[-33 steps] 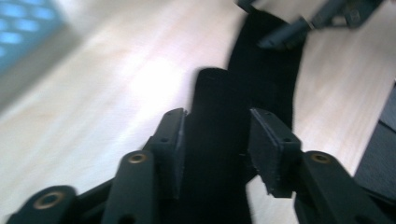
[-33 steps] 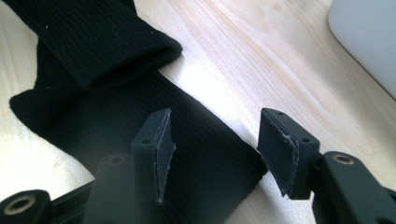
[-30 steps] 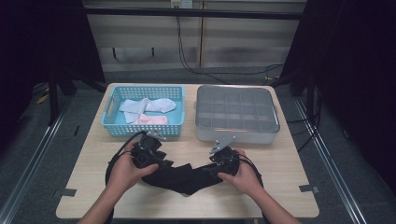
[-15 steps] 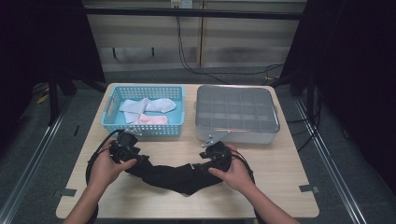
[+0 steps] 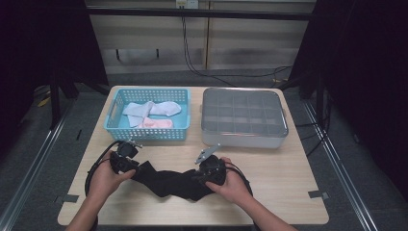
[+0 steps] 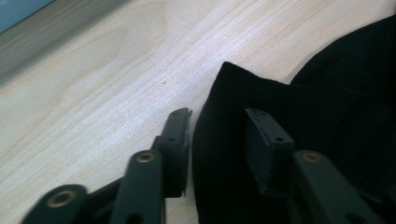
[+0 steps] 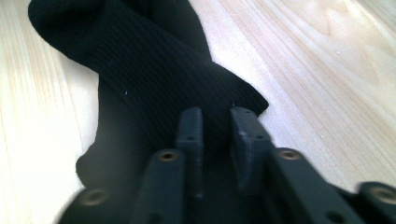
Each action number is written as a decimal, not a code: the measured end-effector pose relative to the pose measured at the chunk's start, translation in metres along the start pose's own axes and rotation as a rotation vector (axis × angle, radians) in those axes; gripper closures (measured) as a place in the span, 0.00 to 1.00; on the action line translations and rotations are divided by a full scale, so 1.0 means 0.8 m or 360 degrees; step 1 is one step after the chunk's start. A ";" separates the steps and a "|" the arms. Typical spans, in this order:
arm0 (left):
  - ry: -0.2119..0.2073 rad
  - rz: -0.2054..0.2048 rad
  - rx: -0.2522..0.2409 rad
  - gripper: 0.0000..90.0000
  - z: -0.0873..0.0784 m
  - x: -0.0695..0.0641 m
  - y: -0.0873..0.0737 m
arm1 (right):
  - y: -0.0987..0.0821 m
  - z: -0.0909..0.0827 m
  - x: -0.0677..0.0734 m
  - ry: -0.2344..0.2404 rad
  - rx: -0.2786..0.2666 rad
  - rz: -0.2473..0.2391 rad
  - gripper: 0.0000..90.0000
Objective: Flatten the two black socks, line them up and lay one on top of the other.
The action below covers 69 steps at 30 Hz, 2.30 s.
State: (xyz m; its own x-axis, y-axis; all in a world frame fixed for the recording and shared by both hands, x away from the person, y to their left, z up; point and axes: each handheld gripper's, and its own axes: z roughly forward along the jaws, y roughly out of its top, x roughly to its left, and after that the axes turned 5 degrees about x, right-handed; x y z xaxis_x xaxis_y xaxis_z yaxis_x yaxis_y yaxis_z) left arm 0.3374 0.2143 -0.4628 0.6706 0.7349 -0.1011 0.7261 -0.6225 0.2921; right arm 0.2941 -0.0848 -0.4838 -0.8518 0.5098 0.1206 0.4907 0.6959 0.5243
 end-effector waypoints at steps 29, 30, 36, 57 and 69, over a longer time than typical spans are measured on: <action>-0.0070 0.0090 0.0020 0.96 -0.024 -0.069 0.055 | -0.067 -0.072 -0.039 0.0021 -0.0007 0.0199 0.91; -0.0066 0.0094 0.0011 0.92 -0.020 -0.068 0.055 | -0.072 -0.068 -0.039 0.0016 0.0012 0.0198 0.91; 0.0020 -0.0010 -0.0151 0.69 -0.036 -0.043 0.050 | -0.081 -0.062 -0.044 0.0002 0.0042 0.0196 0.91; 0.0032 0.0261 0.0056 0.70 0.021 -0.074 0.047 | -0.079 -0.057 -0.043 -0.0032 0.0036 0.0175 0.91; -0.0036 0.0198 -0.0003 0.80 0.001 -0.061 0.047 | -0.078 -0.056 -0.042 -0.0029 0.0040 0.0191 0.91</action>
State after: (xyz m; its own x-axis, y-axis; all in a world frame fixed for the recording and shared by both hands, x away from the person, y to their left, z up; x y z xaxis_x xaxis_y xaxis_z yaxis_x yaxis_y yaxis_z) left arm 0.3316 0.1548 -0.4476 0.7586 0.6460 -0.0852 0.6370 -0.7077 0.3055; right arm 0.2836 -0.1679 -0.4828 -0.7833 0.5990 0.1660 0.5936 0.6417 0.4857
